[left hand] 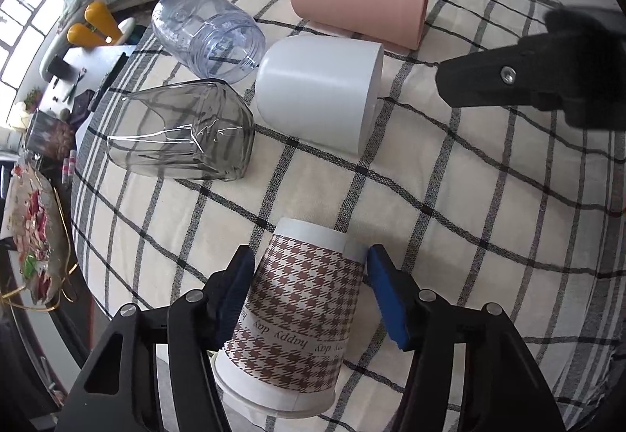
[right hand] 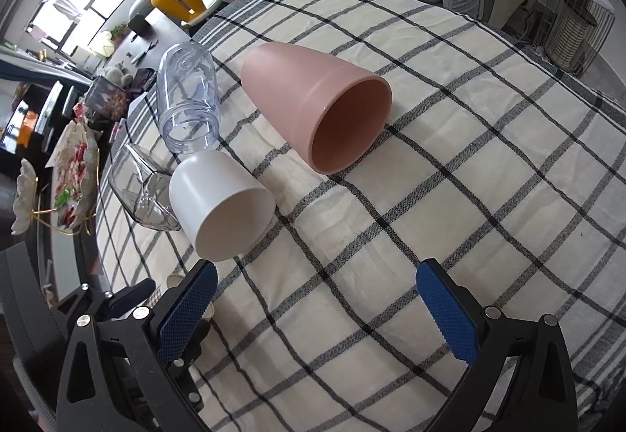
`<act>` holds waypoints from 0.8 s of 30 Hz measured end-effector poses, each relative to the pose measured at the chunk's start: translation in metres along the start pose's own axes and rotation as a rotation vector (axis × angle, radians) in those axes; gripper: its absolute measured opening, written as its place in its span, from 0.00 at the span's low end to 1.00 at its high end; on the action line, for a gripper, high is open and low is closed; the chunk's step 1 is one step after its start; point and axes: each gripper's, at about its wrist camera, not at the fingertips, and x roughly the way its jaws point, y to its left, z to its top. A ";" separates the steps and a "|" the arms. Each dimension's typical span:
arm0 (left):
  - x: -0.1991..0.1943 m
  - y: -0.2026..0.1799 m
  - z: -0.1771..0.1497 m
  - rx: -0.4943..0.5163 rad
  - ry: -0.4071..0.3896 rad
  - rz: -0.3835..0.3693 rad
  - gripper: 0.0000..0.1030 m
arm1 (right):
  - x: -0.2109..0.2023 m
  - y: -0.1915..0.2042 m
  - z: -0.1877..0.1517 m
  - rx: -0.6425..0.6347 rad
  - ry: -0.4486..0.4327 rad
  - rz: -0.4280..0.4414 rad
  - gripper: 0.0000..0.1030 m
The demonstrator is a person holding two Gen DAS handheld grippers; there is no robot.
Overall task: Flip cup upside down
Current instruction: 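Lift the paper cup with the left gripper and rotate it upright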
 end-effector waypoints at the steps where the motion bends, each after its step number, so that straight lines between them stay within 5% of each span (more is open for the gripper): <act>1: 0.000 0.003 0.000 -0.015 0.001 -0.006 0.57 | -0.001 -0.001 0.000 0.002 -0.001 0.002 0.99; 13: -0.011 0.033 -0.005 -0.266 -0.013 -0.113 0.56 | -0.013 -0.001 0.001 -0.015 -0.023 0.035 0.99; 24: -0.032 0.028 -0.026 -0.706 -0.072 -0.212 0.55 | -0.045 -0.010 0.018 -0.148 -0.100 0.042 0.99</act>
